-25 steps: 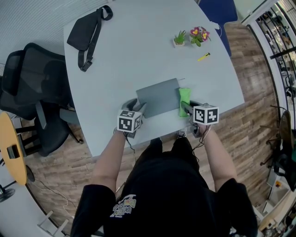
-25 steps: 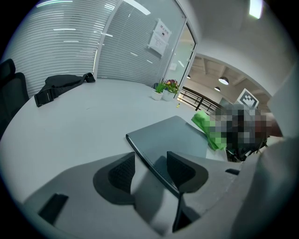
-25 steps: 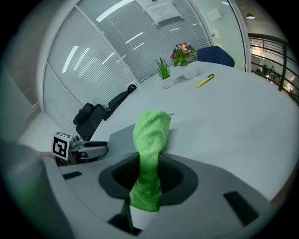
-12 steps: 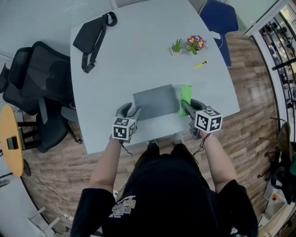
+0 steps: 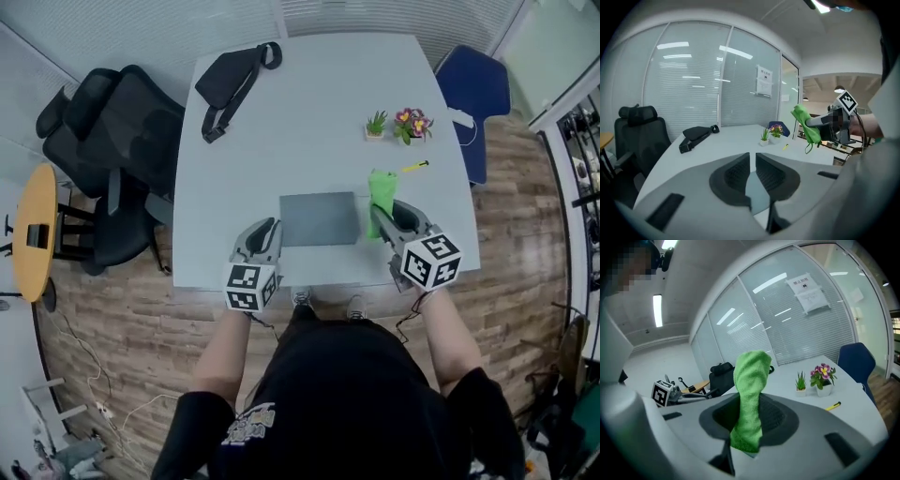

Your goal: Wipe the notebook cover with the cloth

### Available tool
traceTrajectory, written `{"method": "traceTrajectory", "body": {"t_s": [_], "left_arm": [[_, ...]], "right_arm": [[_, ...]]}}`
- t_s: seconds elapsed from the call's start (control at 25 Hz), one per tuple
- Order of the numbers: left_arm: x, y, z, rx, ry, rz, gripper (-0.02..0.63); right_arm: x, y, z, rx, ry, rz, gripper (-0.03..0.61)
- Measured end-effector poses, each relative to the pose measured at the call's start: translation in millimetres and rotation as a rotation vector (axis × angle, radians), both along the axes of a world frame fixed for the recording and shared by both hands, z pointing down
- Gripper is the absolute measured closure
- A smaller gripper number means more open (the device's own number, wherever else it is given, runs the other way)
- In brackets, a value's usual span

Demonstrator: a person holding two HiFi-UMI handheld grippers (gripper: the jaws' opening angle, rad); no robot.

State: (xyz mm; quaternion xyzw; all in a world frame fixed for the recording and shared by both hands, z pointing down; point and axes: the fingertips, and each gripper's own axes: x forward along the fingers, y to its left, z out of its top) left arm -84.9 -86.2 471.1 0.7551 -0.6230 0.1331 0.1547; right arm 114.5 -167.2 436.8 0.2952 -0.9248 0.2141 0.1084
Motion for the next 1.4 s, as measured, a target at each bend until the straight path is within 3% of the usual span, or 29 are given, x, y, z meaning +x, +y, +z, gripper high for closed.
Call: {"method": "traceTrajectory", "body": {"t_s": [0.12, 0.4, 0.8, 1.16, 1.4], "left_arm": [[12.0, 12.4, -34.7, 0.075, -0.026, -0.058, 0.607], [50.0, 50.9, -95.7, 0.214, -0.087, -0.16, 0.607], [46.7, 105.2, -95.8, 0.209, -0.105, -0.249, 0.607], [14.6, 151.4, -105.3, 0.249, -0.065, -0.209, 0.609], [-6.9, 187.0, -107.0, 0.261, -0.019, -0.11, 0.607]], "right_arm": [[5.3, 5.5, -24.6, 0.059, -0.028, -0.055, 0.468], [12.6, 21.8, -52.5, 0.113, -0.09, -0.172, 0.468], [-13.1, 54.6, -37.1, 0.065, -0.115, -0.251, 0.469], [-57.3, 118.7, -45.0, 0.08, -0.094, -0.233, 0.469], [-72.4, 169.7, -54.0, 0.102, -0.067, -0.147, 0.469]]}}
